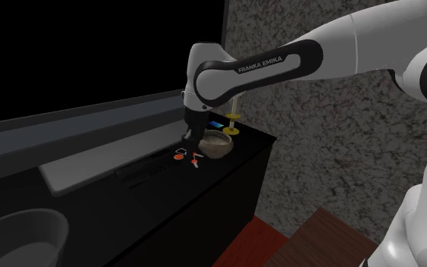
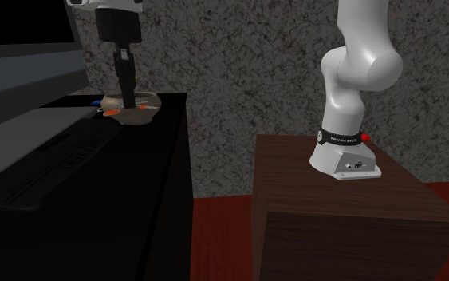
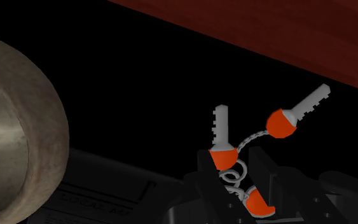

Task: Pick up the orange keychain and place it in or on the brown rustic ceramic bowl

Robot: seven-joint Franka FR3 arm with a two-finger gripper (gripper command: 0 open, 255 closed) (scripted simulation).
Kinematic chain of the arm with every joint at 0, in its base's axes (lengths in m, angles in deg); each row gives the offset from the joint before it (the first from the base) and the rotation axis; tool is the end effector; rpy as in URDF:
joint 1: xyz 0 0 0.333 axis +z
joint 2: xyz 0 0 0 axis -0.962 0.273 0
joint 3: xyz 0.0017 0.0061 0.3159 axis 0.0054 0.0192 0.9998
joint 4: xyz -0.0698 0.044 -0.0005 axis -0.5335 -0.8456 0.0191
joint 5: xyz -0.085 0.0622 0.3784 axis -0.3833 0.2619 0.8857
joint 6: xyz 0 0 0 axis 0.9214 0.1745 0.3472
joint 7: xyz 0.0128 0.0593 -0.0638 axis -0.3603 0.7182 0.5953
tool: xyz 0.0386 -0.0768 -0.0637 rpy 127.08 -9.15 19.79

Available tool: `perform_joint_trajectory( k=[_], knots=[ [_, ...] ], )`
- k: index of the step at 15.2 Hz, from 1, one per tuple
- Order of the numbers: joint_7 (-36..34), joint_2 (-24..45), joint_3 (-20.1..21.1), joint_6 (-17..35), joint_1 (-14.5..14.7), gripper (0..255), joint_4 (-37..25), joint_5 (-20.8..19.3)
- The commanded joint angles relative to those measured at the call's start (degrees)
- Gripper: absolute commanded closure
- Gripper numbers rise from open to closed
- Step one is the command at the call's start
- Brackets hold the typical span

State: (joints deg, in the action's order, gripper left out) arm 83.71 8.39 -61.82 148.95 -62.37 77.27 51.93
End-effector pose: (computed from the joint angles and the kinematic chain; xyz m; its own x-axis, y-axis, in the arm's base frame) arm 0.5626 0.2405 0.4498 0.8582 0.5086 0.0693 0.5119 -0.8580 -0.0432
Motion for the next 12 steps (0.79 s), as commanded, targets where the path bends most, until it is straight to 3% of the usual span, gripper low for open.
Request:
perform_joint_trajectory(
  k=[1, 10, 12],
  knots=[
    [0.0, -0.5, 0.0, -1.5, 0.0, 255, -1.0, 0.1],
    [-0.1, -1.6, 0.0, -8.1, -0.1, 255, -6.5, 0.3],
    [2.5, -1.3, -1.0, -8.5, -1.5, 255, -7.1, 0.5]
  ],
)
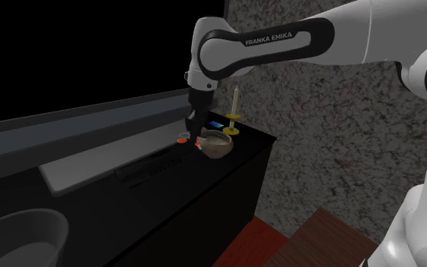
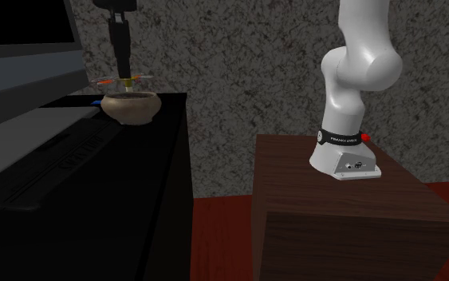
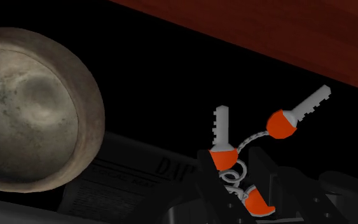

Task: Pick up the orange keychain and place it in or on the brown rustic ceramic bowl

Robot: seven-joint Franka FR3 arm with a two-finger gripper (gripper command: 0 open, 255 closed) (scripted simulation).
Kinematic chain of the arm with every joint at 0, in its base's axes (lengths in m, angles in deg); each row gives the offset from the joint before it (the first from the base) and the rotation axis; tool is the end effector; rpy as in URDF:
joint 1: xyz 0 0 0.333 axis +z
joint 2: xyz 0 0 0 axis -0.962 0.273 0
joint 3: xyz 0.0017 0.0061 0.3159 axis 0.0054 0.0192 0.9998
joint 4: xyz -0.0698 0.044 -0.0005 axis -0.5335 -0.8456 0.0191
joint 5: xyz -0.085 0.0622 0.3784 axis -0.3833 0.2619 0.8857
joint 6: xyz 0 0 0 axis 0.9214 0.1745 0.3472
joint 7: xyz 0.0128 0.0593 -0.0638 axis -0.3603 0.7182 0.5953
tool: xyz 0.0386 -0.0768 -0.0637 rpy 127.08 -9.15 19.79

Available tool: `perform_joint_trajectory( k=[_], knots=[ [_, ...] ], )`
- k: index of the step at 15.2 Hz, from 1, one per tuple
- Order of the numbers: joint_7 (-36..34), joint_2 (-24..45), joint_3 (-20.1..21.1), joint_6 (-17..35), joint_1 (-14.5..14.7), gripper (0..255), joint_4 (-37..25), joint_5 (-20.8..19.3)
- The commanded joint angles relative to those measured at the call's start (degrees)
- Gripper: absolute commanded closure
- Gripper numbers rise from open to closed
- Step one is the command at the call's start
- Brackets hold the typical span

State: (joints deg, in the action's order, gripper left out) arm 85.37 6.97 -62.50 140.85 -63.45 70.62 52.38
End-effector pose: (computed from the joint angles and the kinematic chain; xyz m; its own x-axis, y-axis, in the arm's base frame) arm 0.5696 0.2238 0.5073 0.8584 0.5082 0.0695 0.5116 -0.8582 -0.0432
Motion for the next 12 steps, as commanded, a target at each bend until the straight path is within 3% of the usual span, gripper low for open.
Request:
perform_joint_trajectory(
  k=[1, 12],
  knots=[
    [2.1, 0.4, -0.9, -0.7, -1.2, 255, -0.9, 0.2],
    [15.3, 6.4, -6.2, -4.8, -9.0, 255, -10.4, 1.1]
  ],
)
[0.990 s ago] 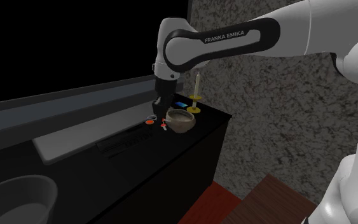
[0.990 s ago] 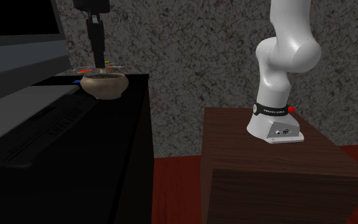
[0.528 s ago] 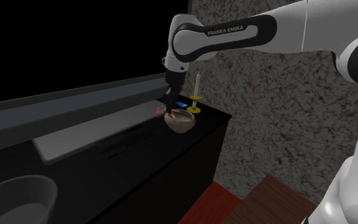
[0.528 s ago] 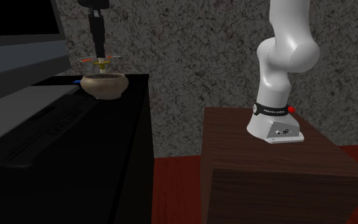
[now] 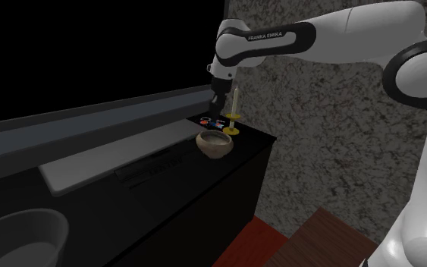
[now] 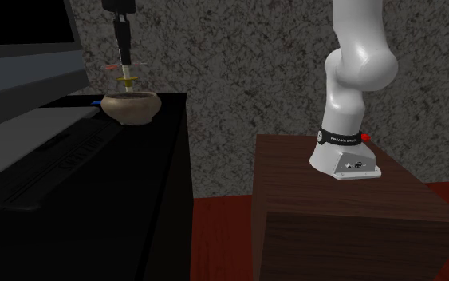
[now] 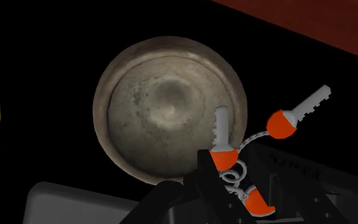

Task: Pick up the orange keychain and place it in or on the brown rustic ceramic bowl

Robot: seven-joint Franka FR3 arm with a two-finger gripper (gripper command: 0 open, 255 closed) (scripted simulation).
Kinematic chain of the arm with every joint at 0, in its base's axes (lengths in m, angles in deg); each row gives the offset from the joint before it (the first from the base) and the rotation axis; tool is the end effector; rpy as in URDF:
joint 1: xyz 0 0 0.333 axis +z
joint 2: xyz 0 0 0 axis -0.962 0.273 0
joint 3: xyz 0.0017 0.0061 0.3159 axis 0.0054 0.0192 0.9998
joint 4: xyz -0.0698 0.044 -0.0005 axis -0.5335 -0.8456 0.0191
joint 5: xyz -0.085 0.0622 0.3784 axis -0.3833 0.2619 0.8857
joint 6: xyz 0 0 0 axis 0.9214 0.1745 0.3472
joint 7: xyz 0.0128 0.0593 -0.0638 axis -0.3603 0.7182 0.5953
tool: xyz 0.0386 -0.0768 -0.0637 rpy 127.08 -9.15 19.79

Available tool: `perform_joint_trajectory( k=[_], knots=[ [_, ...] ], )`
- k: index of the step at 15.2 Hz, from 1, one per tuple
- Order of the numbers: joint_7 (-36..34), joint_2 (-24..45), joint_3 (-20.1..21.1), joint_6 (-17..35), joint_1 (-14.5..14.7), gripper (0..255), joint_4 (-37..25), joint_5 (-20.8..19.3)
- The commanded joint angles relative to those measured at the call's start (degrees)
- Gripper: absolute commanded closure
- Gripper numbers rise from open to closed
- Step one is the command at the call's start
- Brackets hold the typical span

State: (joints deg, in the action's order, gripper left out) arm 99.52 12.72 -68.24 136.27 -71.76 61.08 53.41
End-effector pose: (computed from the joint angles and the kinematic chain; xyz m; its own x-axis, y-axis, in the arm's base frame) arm 0.6357 0.0845 0.5169 0.8589 0.5074 0.0691 0.5107 -0.8587 -0.0432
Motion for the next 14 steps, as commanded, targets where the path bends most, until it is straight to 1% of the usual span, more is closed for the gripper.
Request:
perform_joint_trajectory(
  k=[1, 3, 14],
  knots=[
    [2.3, 1.5, -0.8, -0.8, -1.4, 255, -2.2, 0.2],
    [4.0, 3.1, -1.4, -1.7, -2.5, 255, -4.5, 0.3],
    [4.5, 3.6, -1.4, 6.5, -2.5, 255, 3.2, 0.4]
  ],
)
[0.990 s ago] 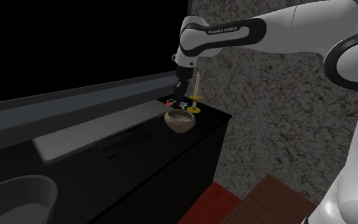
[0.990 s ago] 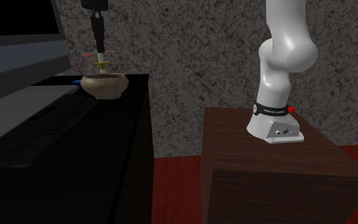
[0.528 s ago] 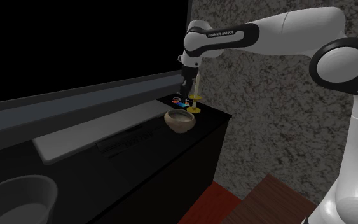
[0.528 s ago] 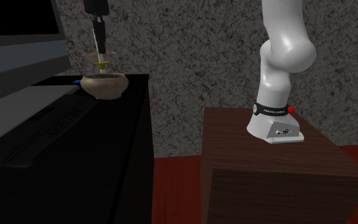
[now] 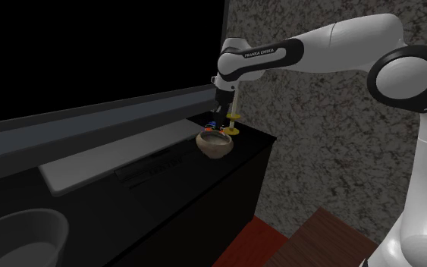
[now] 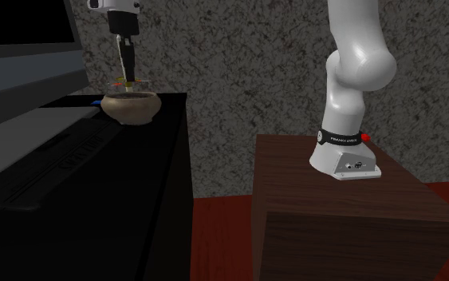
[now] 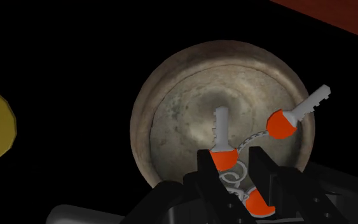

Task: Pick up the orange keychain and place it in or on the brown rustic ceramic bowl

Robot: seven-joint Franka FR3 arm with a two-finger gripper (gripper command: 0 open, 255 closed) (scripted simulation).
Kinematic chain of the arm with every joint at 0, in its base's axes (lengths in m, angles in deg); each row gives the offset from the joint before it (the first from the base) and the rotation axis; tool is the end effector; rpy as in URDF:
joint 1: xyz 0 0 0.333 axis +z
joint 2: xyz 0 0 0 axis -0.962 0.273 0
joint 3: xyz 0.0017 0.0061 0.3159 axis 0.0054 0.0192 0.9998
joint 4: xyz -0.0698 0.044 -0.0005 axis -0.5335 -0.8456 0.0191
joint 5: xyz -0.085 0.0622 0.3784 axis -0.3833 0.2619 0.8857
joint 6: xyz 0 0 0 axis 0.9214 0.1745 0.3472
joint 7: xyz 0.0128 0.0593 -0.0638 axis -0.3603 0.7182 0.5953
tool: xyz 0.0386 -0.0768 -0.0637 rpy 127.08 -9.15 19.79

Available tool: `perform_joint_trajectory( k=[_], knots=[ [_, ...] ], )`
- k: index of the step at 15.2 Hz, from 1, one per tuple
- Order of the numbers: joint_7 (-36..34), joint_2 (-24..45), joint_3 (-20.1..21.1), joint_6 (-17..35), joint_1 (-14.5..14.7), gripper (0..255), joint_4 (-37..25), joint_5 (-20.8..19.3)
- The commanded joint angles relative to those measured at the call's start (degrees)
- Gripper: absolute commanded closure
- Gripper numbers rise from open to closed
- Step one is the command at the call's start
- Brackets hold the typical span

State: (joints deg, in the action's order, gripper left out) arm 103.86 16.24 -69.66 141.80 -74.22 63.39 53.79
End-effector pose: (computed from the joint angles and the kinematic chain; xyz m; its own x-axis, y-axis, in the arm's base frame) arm 0.6546 0.0433 0.4662 0.8584 0.5084 0.0685 0.5117 -0.8581 -0.0435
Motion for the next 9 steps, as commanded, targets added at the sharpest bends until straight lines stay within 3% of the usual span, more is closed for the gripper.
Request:
perform_joint_trajectory(
  k=[1, 9],
  knots=[
    [0.2, 0.2, 0.0, 1.7, -0.1, 255, 1.4, 0.0],
    [0.3, 0.7, 0.0, 3.9, 0.0, 255, 3.2, 0.0]
  ],
)
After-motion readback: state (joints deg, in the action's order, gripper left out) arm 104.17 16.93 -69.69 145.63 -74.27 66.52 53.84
